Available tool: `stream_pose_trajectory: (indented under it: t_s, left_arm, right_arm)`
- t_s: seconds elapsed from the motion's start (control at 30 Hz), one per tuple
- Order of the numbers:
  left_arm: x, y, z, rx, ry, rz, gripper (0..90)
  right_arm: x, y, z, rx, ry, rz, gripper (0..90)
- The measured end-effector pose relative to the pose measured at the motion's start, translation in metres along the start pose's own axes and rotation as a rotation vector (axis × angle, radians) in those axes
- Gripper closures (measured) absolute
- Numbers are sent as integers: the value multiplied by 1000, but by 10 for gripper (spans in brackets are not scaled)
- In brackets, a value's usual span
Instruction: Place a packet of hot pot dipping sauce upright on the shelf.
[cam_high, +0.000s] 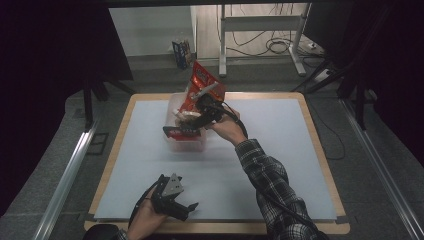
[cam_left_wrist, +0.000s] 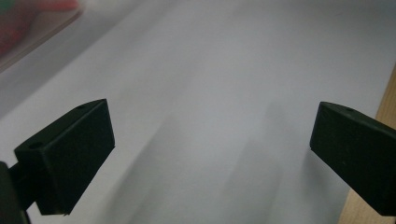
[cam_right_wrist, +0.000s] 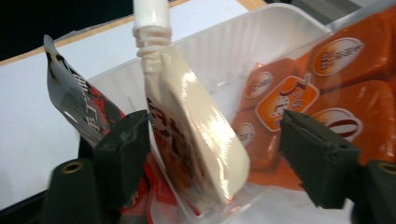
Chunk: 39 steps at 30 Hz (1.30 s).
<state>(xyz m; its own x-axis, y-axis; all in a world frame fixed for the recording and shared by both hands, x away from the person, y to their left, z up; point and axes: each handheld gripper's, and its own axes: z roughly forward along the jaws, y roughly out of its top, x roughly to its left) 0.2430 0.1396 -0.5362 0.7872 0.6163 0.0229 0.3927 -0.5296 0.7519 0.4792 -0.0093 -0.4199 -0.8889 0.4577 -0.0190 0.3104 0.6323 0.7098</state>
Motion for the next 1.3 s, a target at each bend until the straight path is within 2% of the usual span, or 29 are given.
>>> stream_pose_trajectory:
  t_s: [0.3, 0.63, 0.8, 1.13, 1.3]
  left_arm:
    - [1, 0, -2, -32, -11, -6, 0]
    - [2, -1, -3, -52, -8, 1, 0]
    - [1, -1, -5, -78, -23, -20, 0]
    - [1, -1, -4, -74, -28, -23, 0]
    - [1, -1, -3, -53, -24, -15, 0]
  right_arm:
    - [0, 1, -1, -19, 24, 35, 106]
    - [0, 1, -7, -37, 19, 45, 83]
    - [0, 1, -12, -51, 21, 49, 80]
    - [0, -3, -21, -58, 24, 49, 80]
    - [-1, -4, -24, -62, 20, 42, 78]
